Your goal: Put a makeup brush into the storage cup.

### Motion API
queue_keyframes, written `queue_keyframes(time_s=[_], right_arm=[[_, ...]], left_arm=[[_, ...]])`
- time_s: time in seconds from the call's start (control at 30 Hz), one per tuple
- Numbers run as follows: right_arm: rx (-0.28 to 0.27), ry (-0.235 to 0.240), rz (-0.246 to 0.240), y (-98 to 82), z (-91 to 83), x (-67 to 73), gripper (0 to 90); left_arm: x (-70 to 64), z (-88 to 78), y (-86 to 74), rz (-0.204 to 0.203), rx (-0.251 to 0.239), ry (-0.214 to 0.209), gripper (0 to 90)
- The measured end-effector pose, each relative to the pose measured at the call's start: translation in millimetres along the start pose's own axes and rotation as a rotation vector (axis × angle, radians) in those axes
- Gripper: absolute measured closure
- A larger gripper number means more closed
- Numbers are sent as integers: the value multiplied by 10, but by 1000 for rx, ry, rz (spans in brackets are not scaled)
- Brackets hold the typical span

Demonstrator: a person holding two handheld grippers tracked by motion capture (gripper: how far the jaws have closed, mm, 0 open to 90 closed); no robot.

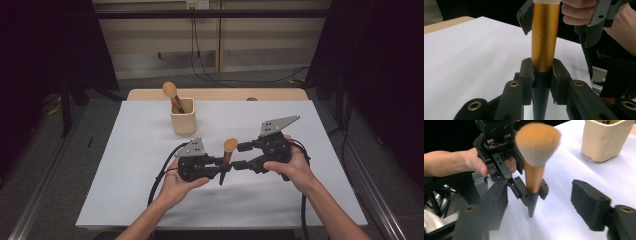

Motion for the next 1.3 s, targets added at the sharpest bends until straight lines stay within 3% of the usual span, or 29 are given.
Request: queue_keyframes(time_s=[0.33,0.47,0.73,1.1,1.3], right_arm=[[-64,-118,33,-184,-136,-133,8],[-93,-182,49,-260,-184,-176,22],[-117,-311,23,-452,-203,-207,19],[-256,-433,37,-627,-379,-268,28],[-284,-491,25,-787,-503,-223,21]], left_arm=[[84,-81,17,-7,-14,30,742],[113,-107,13,-10,-12,39,742],[205,-219,34,-10,-22,67,742],[393,-416,92,-22,-42,121,742],[501,-534,163,-22,-59,157,742]])
Point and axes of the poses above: each handheld gripper's, and its own axes: z roughly forward along the jaws, y roughly out of its top, x roughly to its left, the point moved 7 cm from there along z, roughly forward along the jaws, and after that the axes turned 15 degrees about y, right-handed, at the moved point
